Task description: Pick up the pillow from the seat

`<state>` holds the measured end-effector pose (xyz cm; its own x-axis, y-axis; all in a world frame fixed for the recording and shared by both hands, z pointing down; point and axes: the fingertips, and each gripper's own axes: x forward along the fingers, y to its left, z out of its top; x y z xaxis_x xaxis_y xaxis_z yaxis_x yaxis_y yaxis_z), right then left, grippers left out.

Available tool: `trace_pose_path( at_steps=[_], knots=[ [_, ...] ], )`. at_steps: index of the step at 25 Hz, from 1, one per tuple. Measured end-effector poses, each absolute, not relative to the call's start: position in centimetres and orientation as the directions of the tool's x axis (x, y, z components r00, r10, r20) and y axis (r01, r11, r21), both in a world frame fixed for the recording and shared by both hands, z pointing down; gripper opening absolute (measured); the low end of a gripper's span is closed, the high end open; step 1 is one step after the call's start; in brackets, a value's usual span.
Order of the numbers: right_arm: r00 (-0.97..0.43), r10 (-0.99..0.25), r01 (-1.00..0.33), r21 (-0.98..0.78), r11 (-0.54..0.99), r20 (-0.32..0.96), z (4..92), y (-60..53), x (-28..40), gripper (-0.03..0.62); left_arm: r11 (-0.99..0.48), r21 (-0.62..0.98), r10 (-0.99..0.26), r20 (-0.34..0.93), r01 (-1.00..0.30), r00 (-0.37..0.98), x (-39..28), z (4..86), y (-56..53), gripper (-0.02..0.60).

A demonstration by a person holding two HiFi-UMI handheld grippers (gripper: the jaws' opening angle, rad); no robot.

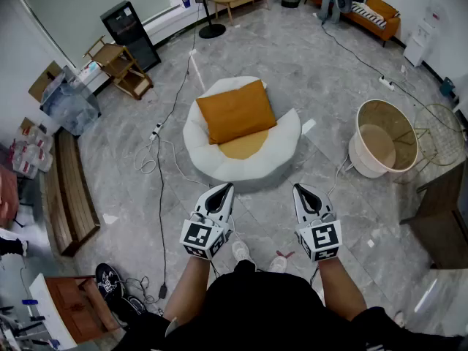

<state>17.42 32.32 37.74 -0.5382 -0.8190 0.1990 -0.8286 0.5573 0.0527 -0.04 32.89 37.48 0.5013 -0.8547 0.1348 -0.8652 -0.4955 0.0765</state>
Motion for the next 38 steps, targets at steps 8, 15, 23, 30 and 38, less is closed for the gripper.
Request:
trace_pose_path(
  at_steps=[8,15,23,30,38],
  knots=[
    [-0.520,-0.825,-0.844,0.014,0.536,0.221,38.6,32.9,18.6,0.003,-0.443,0.088,-0.883,0.129,-0.892,0.451,-1.0,37.5,33.6,0.012],
    [-0.476,-0.855,-0.878,-0.050,0.476,0.205,38.9,32.2,19.0,0.005,-0.449,0.076,-0.875,0.167,-0.890,0.455,-1.5,38.7,33.0,0.012],
    [-0.442,-0.874,-0.895,-0.039,0.444,0.202,39.1,30.0,17.0,0.006,-0.471,0.141,-0.856,0.166,-0.871,0.490,-3.3,39.7,31.9,0.012],
    [-0.416,-0.882,-0.908,-0.053,0.415,0.223,39.7,27.6,13.9,0.006,-0.504,0.158,-0.836,0.160,-0.849,0.525,-5.8,40.3,29.5,0.012],
    [-0.392,-0.899,-0.919,-0.030,0.394,0.196,38.5,25.6,12.8,0.006,-0.537,0.128,-0.822,0.146,-0.834,0.551,-7.0,39.8,26.4,0.012]
  ],
)
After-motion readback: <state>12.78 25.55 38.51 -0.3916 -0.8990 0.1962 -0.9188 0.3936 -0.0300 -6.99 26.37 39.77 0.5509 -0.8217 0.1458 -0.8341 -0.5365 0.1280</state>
